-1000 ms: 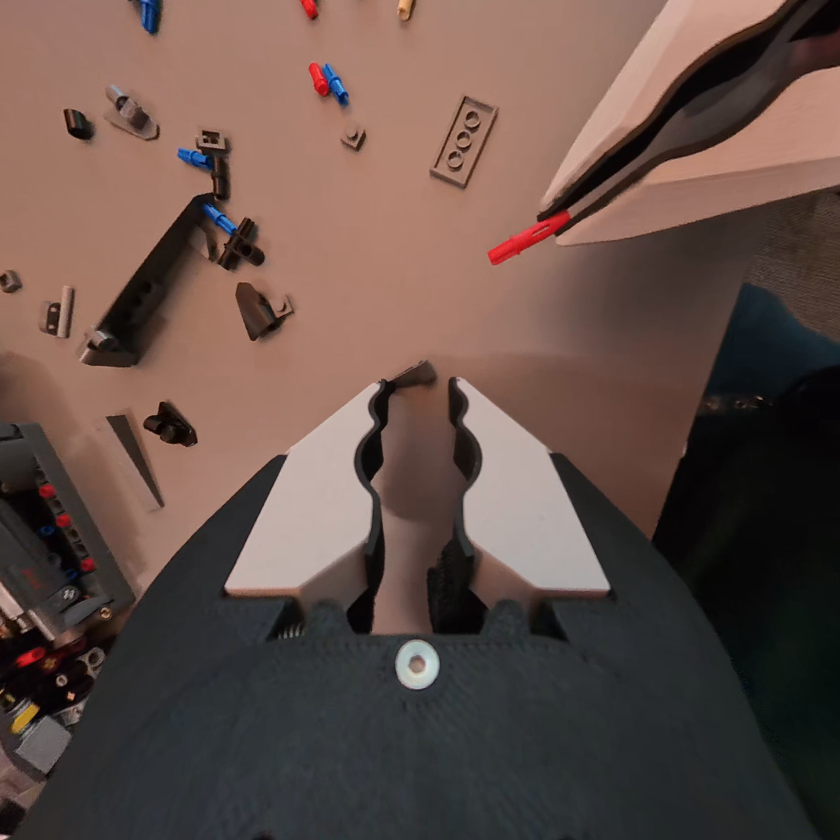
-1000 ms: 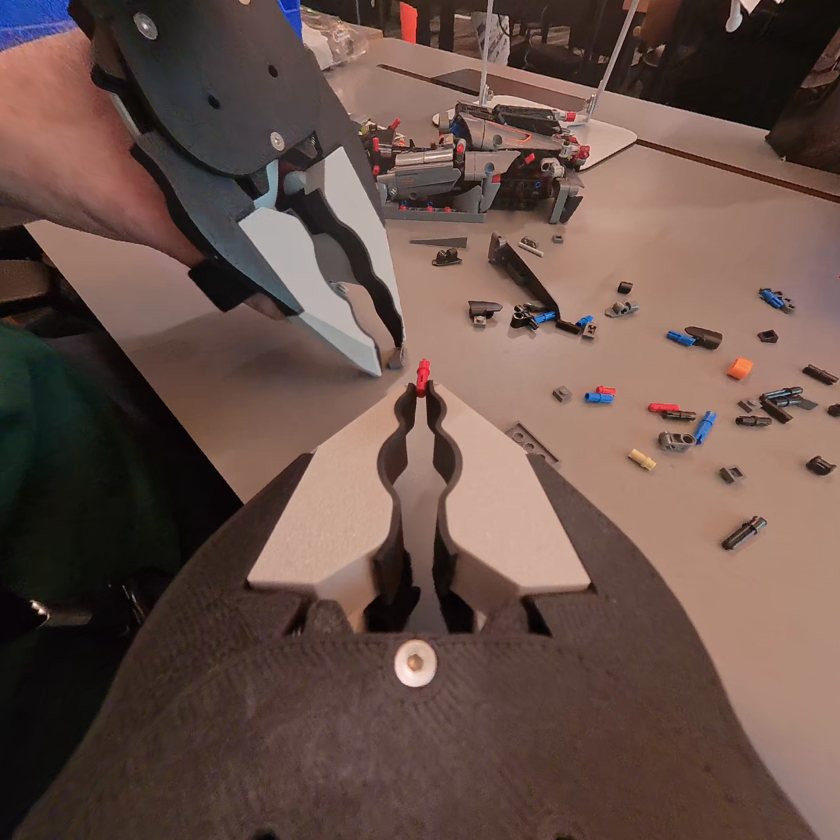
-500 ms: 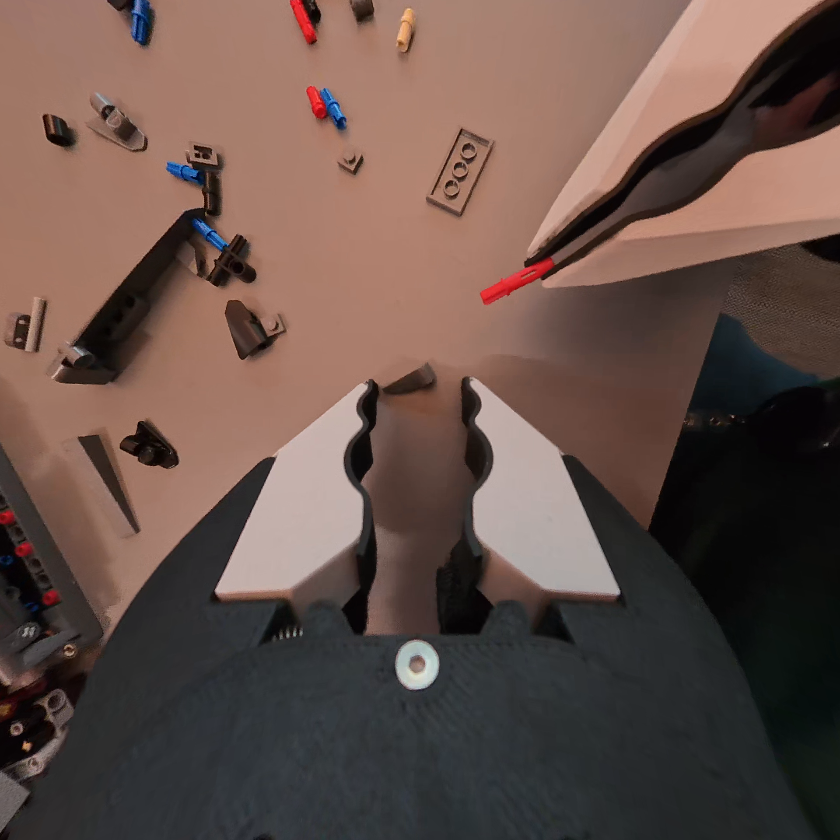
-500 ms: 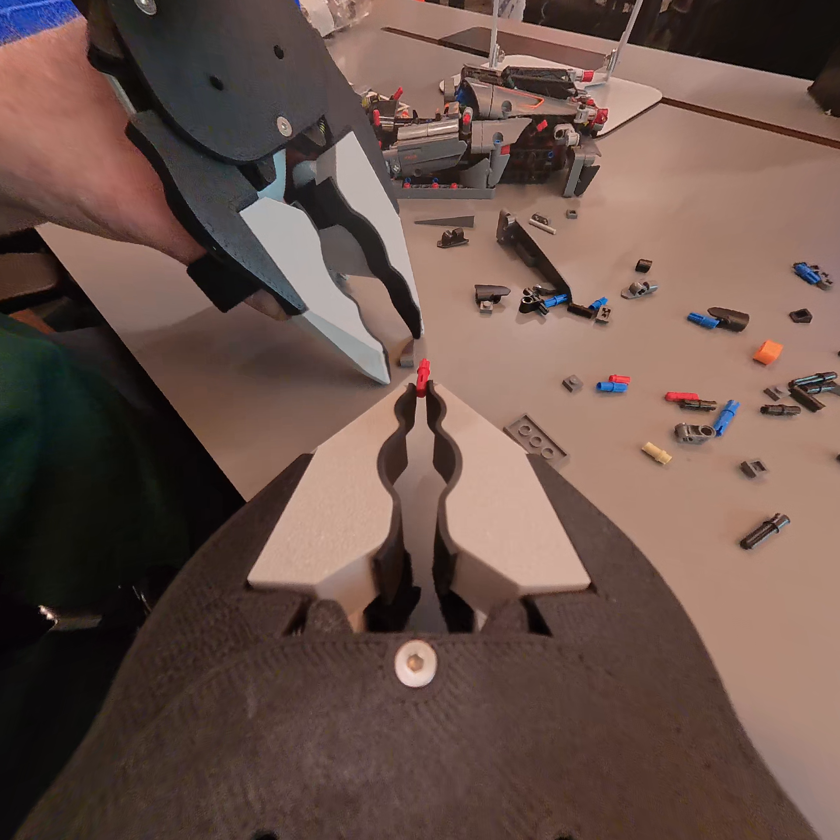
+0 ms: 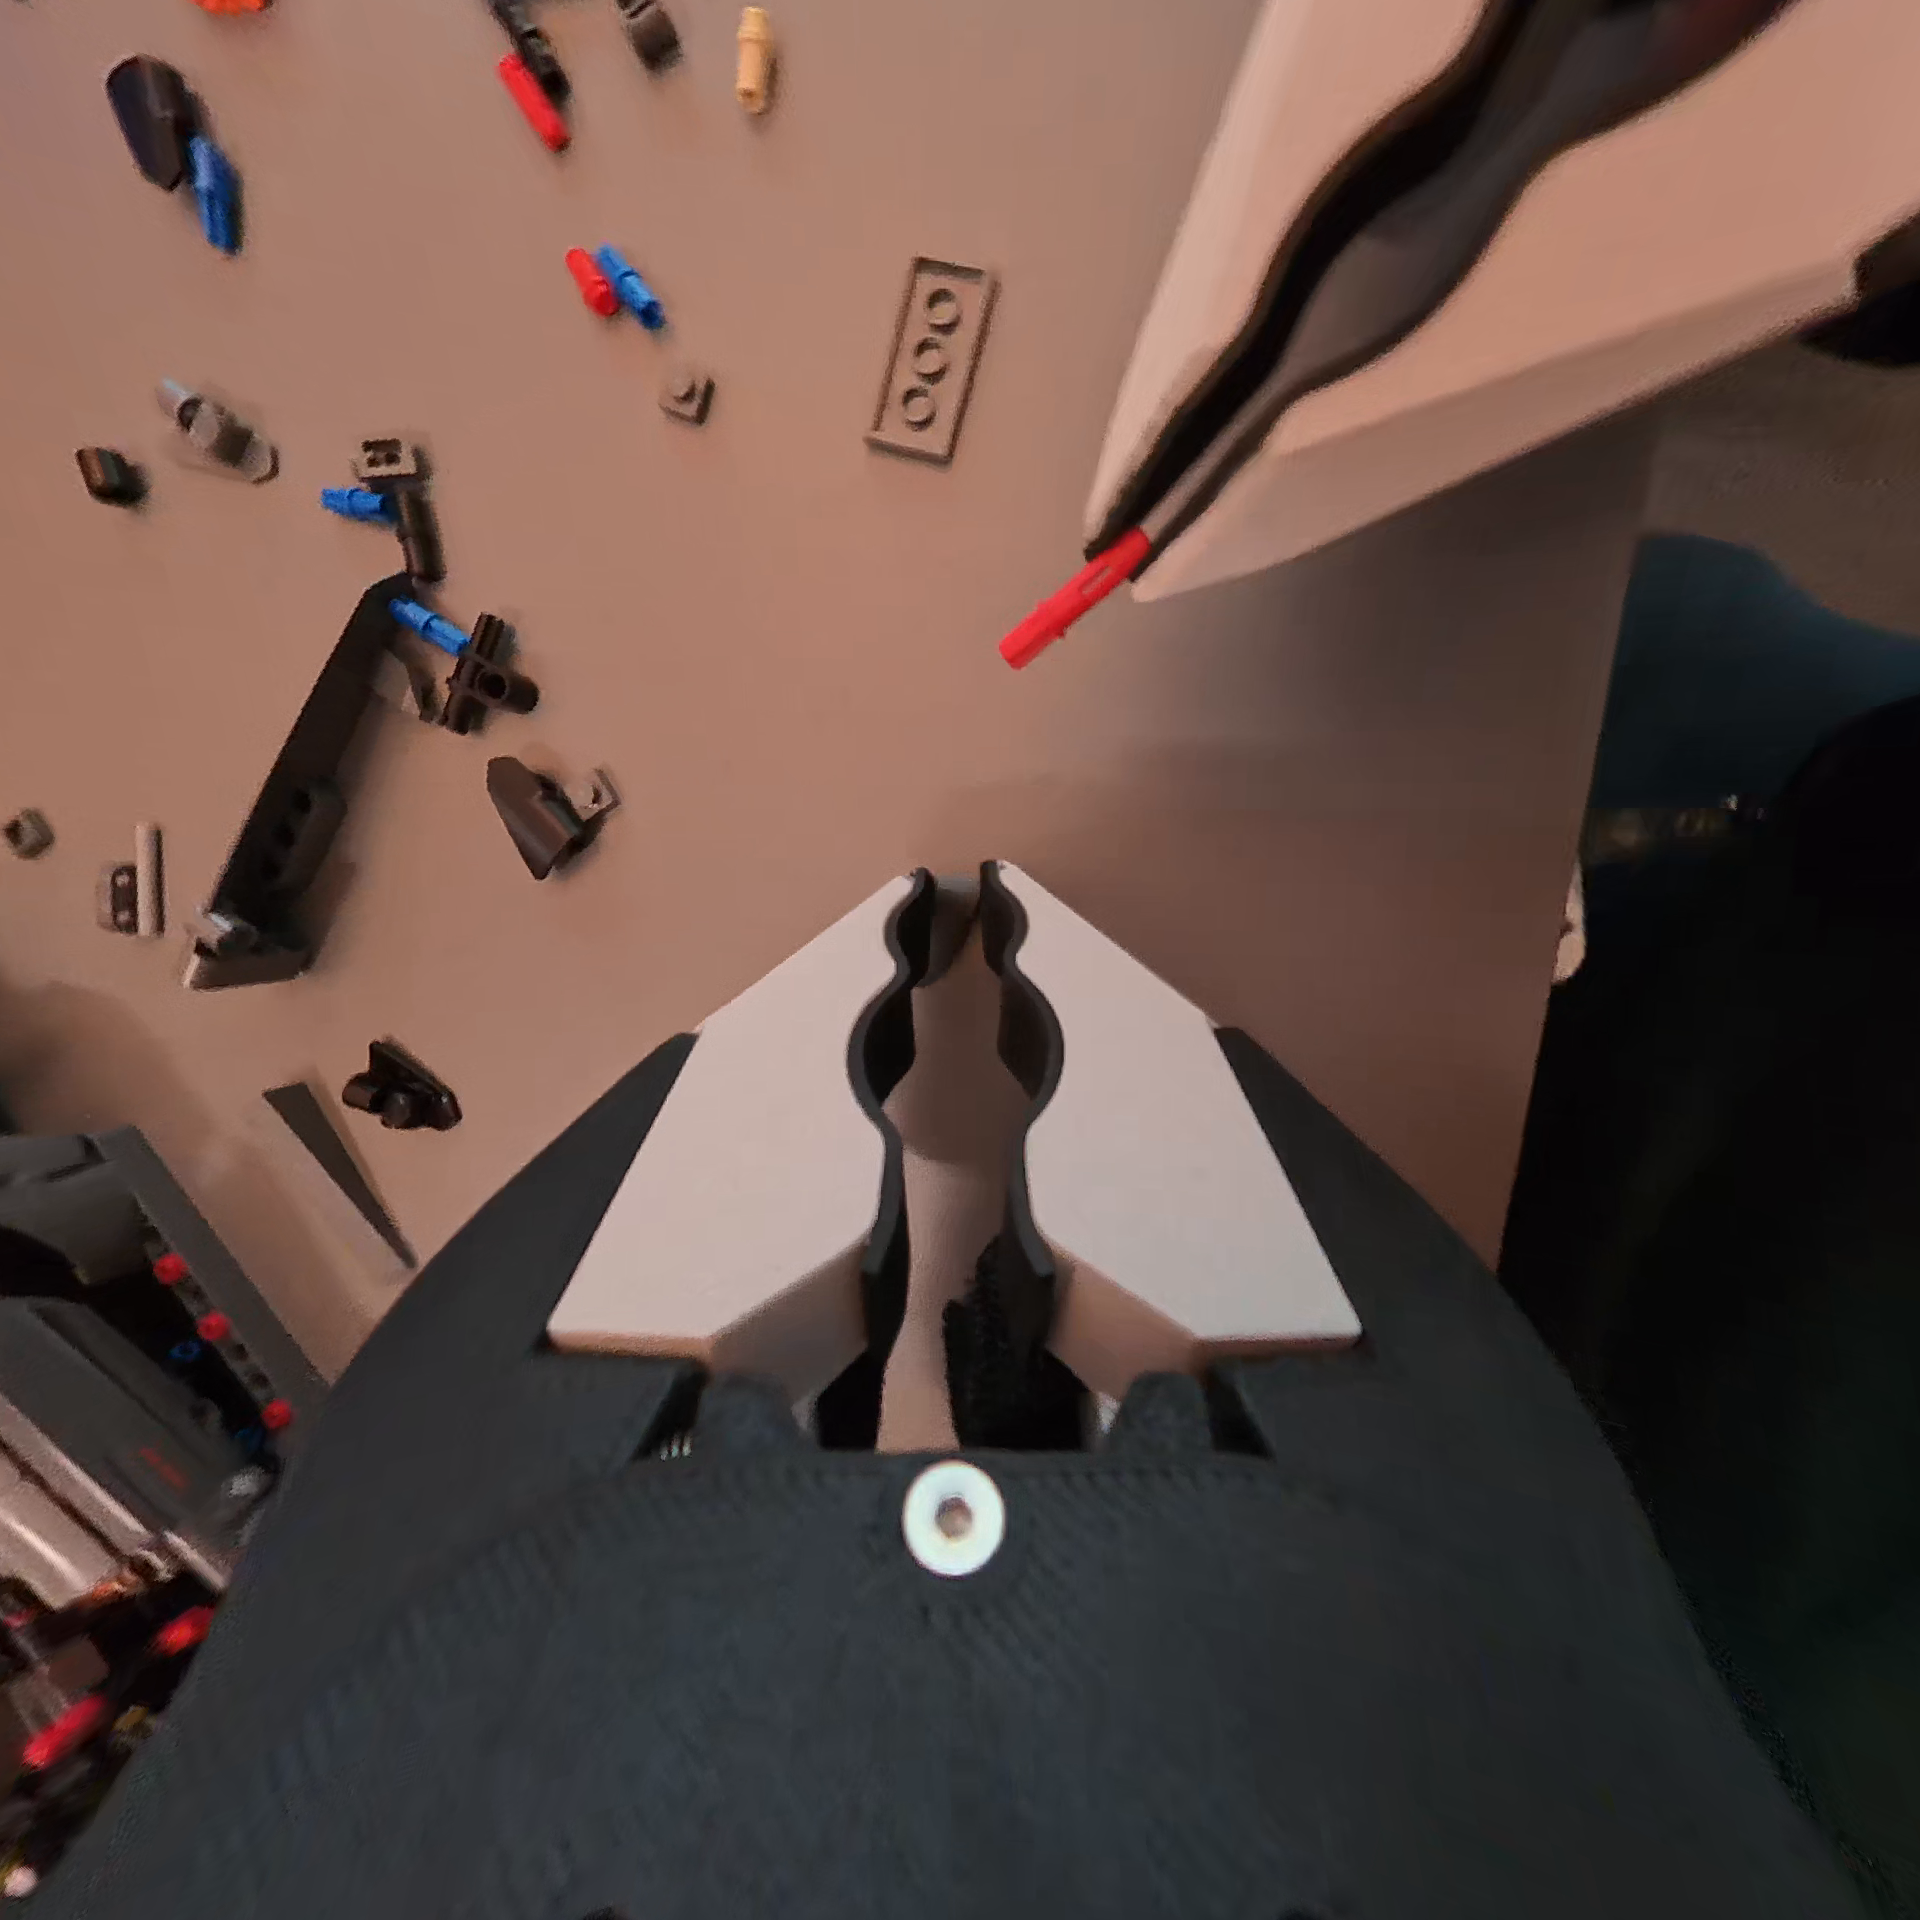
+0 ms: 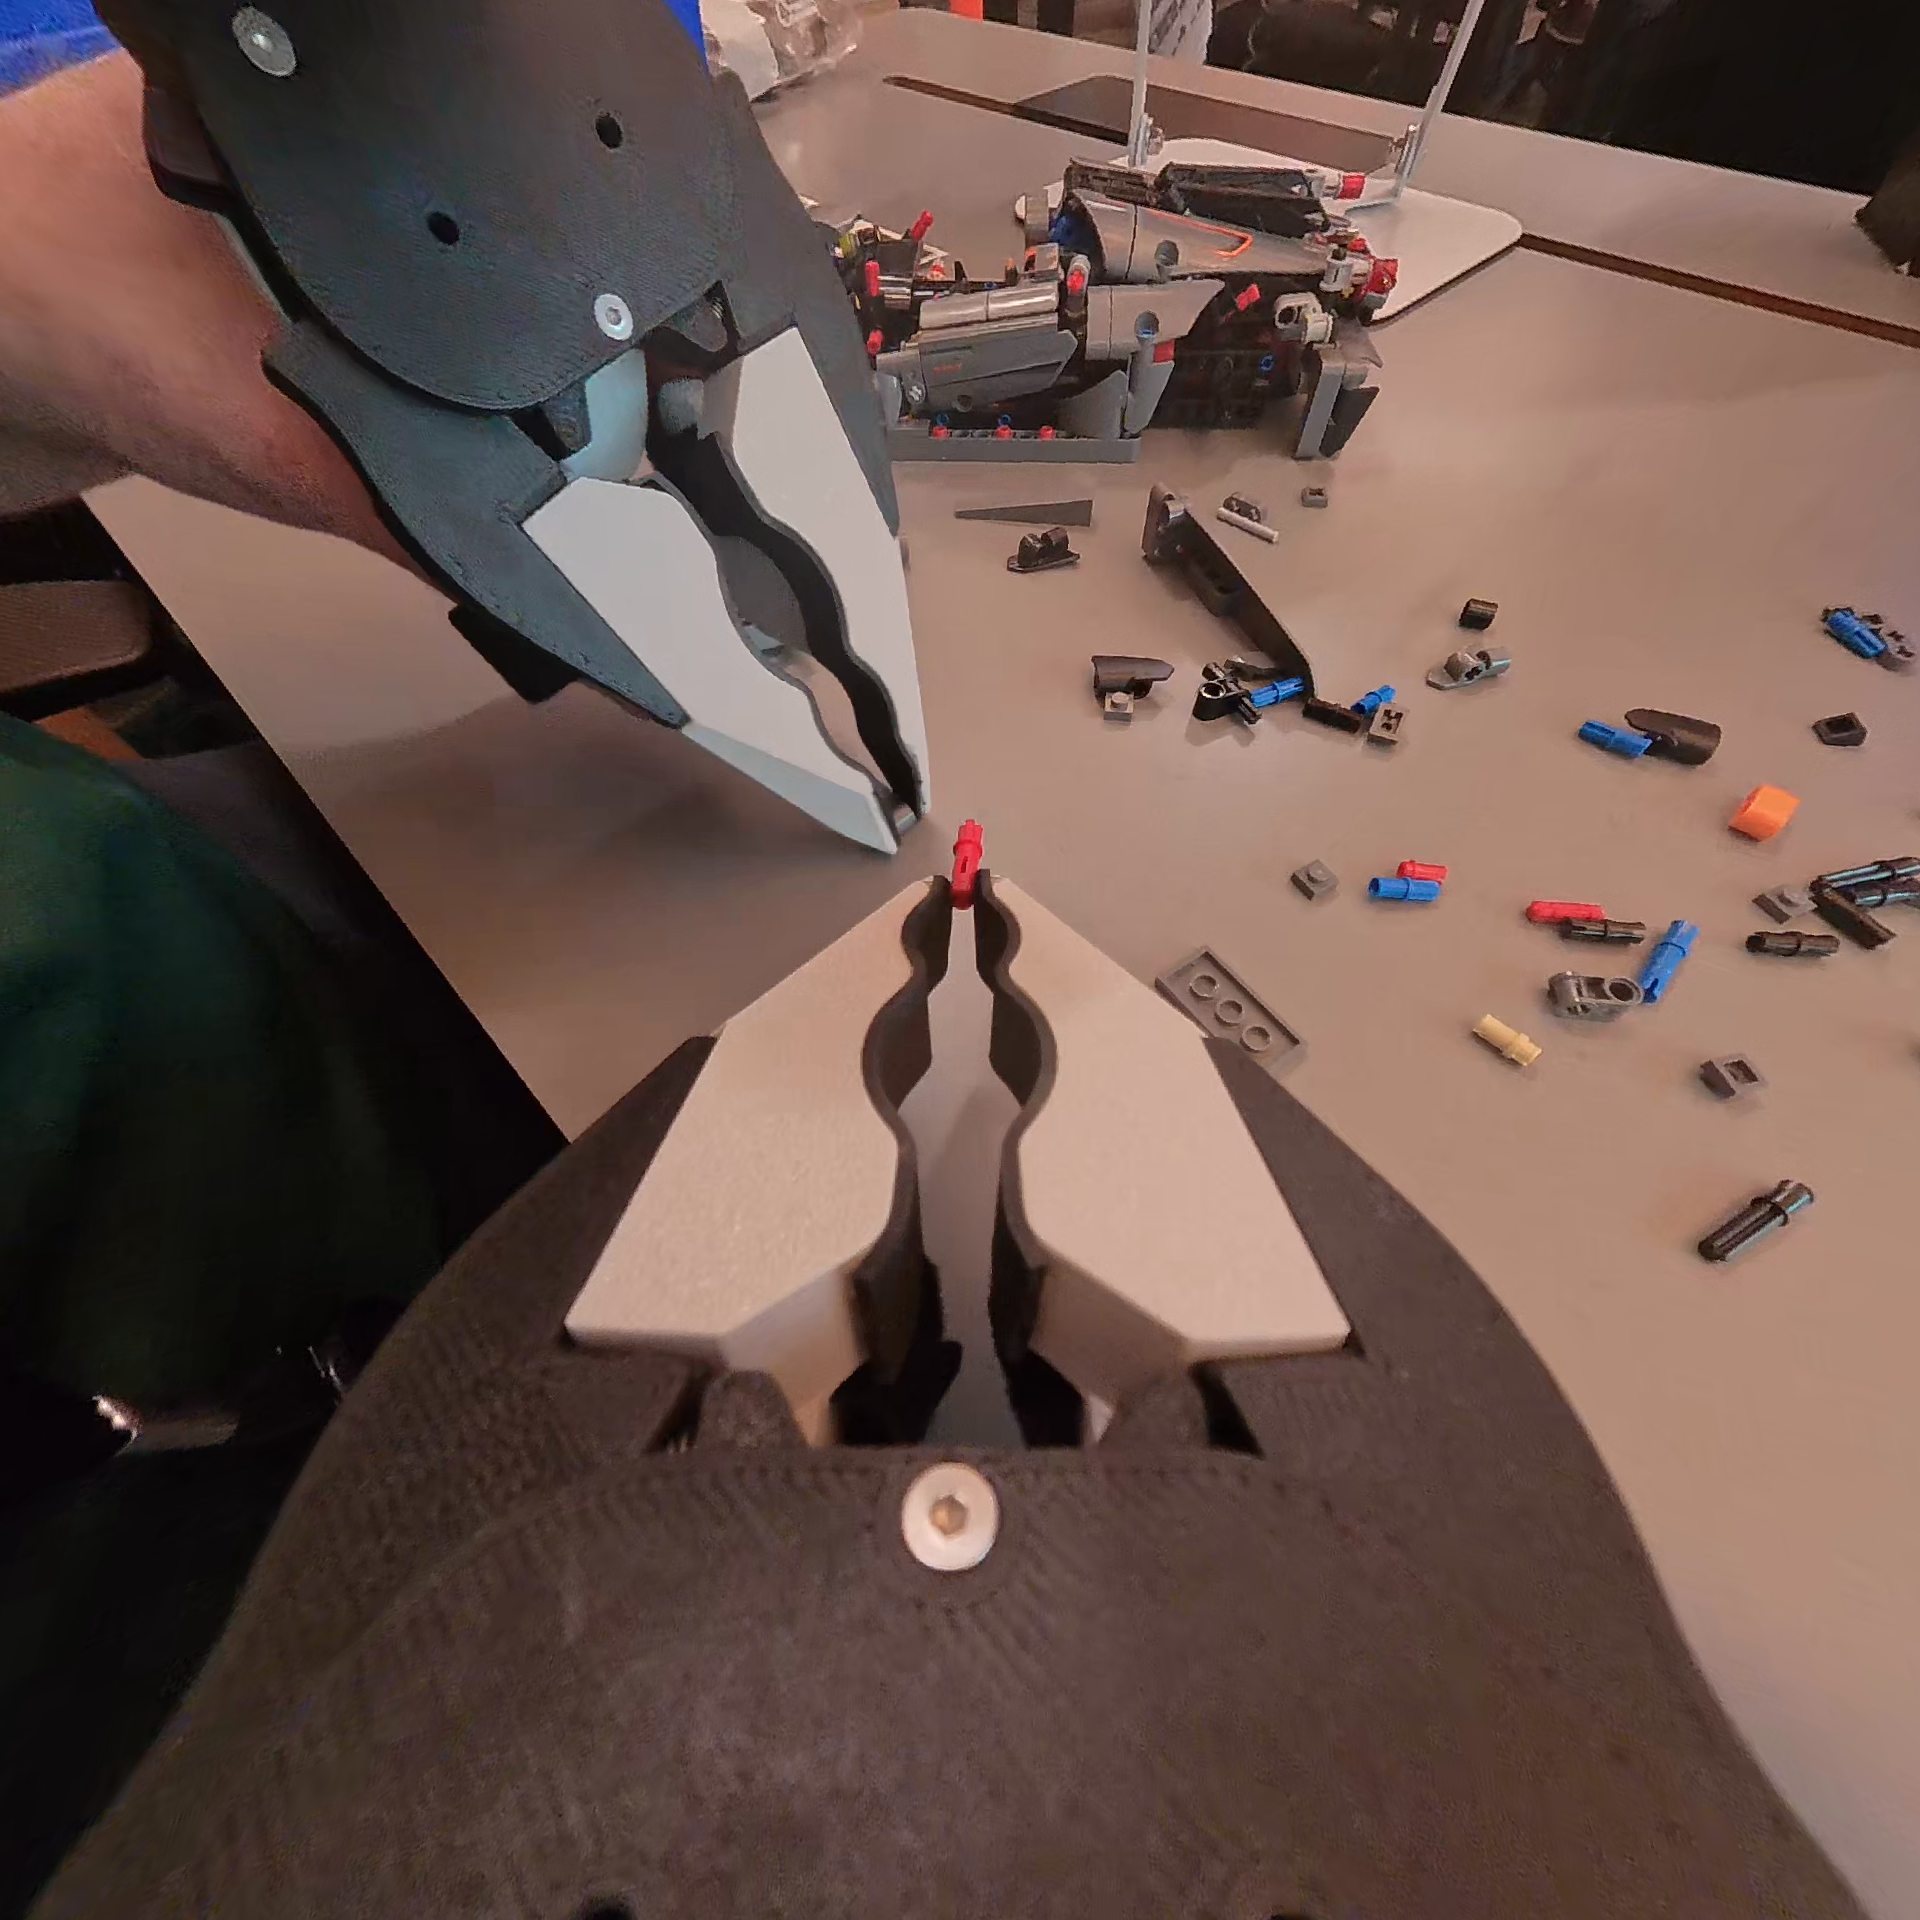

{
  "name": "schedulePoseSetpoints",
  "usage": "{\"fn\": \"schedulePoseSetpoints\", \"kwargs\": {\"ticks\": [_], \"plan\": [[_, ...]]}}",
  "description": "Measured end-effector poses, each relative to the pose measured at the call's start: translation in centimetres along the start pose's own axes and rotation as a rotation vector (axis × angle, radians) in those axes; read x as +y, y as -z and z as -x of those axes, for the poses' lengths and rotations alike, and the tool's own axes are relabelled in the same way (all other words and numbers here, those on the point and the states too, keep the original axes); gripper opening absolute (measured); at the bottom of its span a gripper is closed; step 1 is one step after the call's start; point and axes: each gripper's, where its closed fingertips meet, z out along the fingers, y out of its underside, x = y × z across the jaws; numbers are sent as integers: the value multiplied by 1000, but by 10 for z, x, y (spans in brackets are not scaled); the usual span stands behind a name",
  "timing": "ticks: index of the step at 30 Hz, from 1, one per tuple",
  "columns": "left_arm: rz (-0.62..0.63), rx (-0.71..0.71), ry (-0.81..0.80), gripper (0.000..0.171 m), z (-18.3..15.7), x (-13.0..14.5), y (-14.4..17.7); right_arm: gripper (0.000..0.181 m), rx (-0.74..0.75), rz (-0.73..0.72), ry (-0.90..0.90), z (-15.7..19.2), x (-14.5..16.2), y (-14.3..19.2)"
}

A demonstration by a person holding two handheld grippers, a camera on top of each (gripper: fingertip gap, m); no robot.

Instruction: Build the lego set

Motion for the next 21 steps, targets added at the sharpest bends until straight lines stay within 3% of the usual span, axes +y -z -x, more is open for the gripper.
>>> {"fn": "schedulePoseSetpoints", "kwargs": {"ticks": [8,9,12,21], "plan": [[-13,68,-192,12,-6,5,5,2,-4,3,-1,0,0,0],[-11,57,-166,23,-4,5,6,2,-4,3,-2,0,0,0],[-50,72,-24,36,-6,3,18,2,1,2,-4,-1,0,0],[-44,33,171,28,-17,13,9,2,-6,-4,-6,0,0,0]]}}
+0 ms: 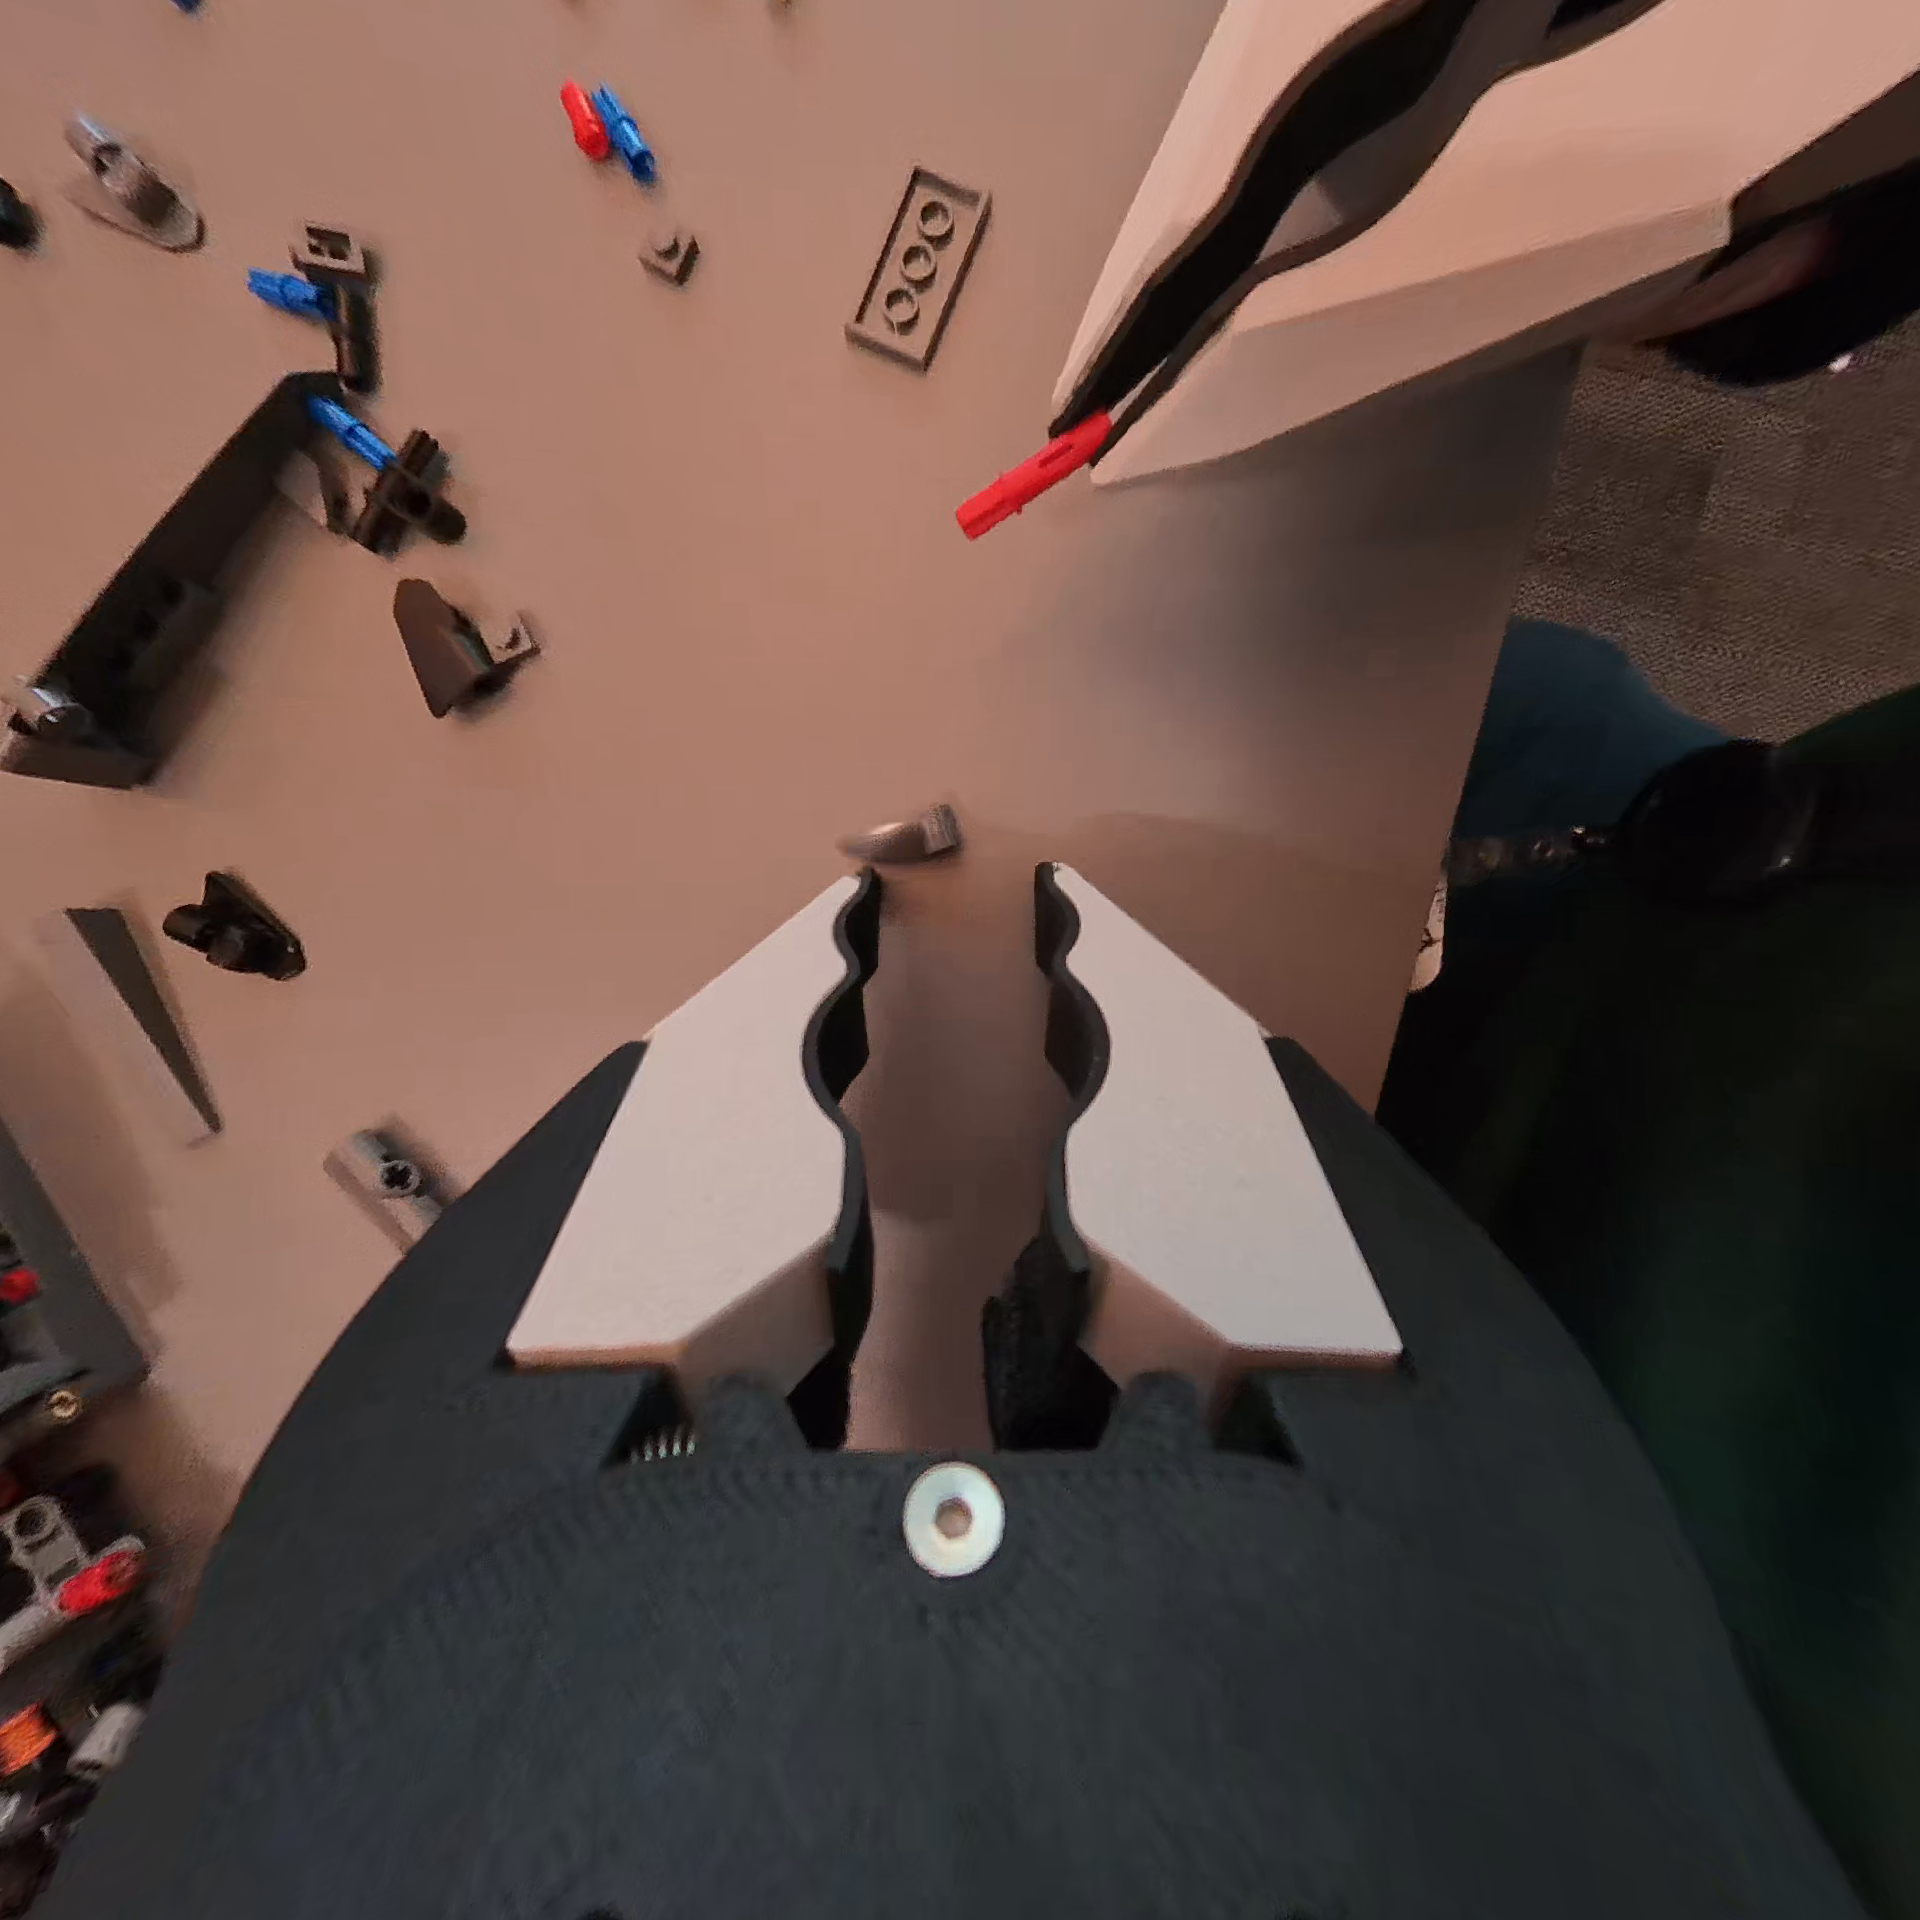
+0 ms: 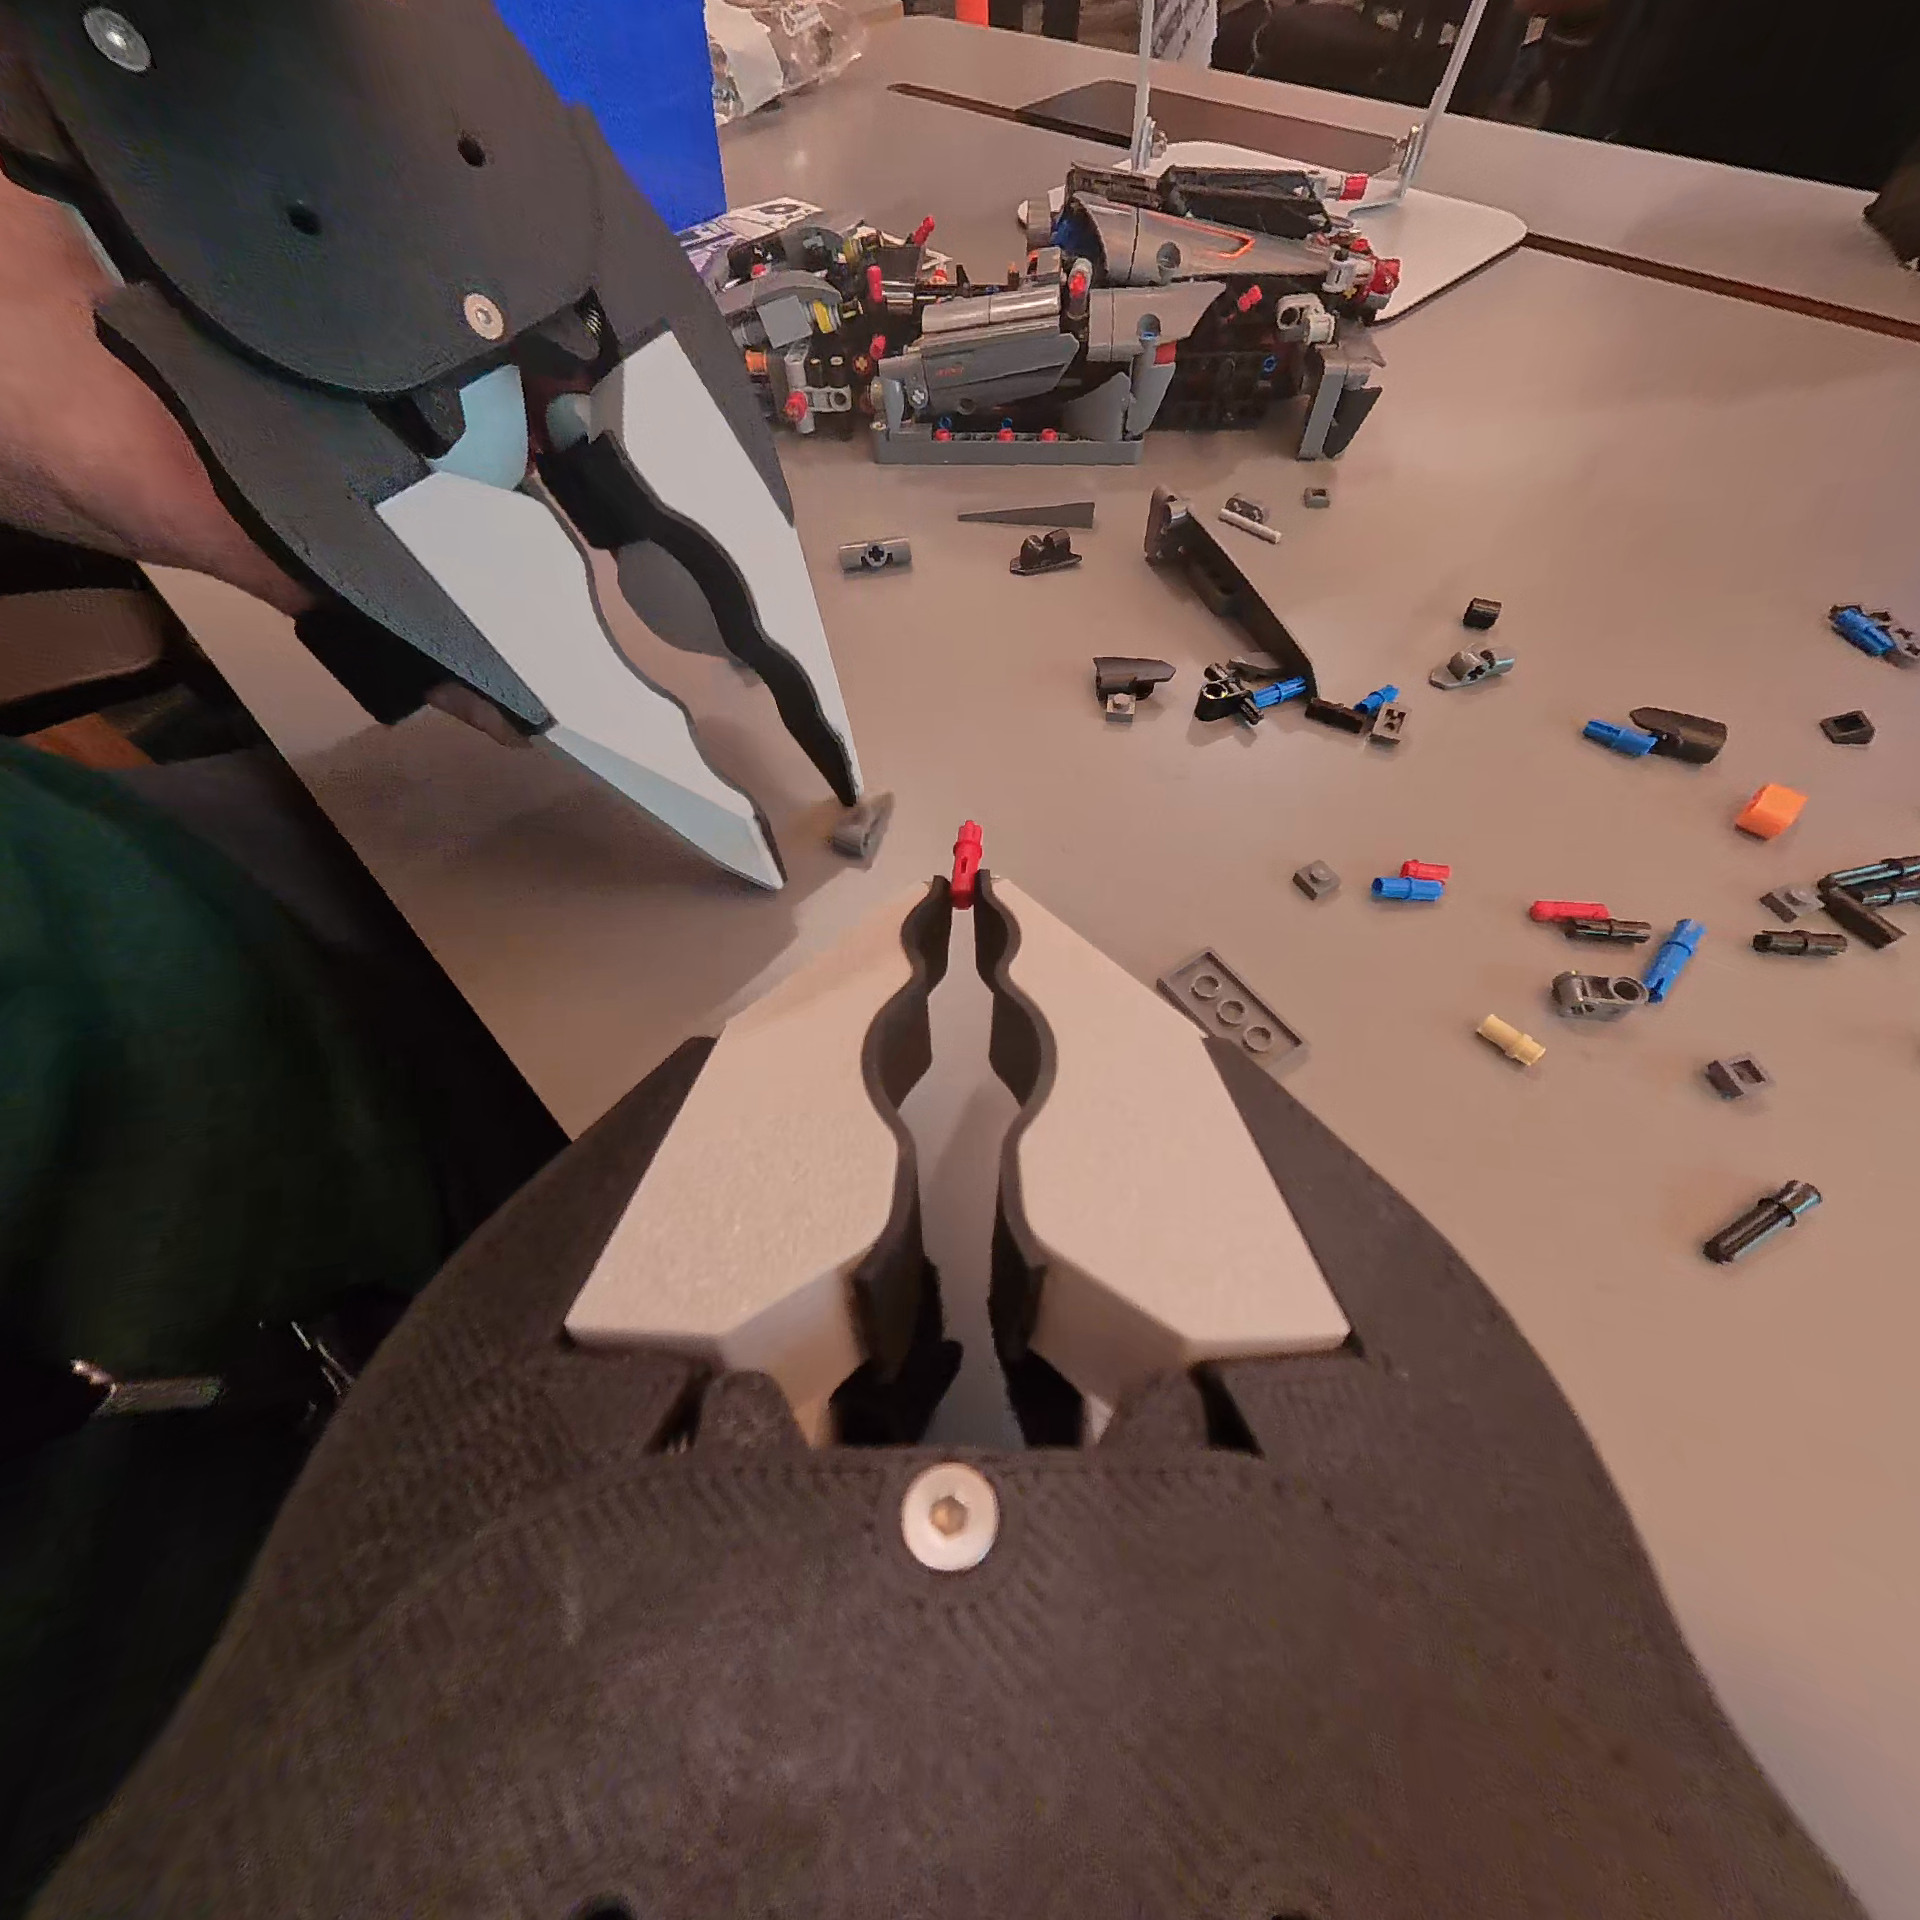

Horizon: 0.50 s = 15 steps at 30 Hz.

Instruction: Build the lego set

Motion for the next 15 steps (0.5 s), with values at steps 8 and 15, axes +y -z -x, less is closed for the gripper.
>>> {"fn": "schedulePoseSetpoints", "kwargs": {"ticks": [8,15], "plan": [[-7,-25,6,25,1,-2,-2,2,6,-1,11,0,0,0],[-10,-16,-19,23,0,-6,-3,2,18,0,25,1,0,0]]}}
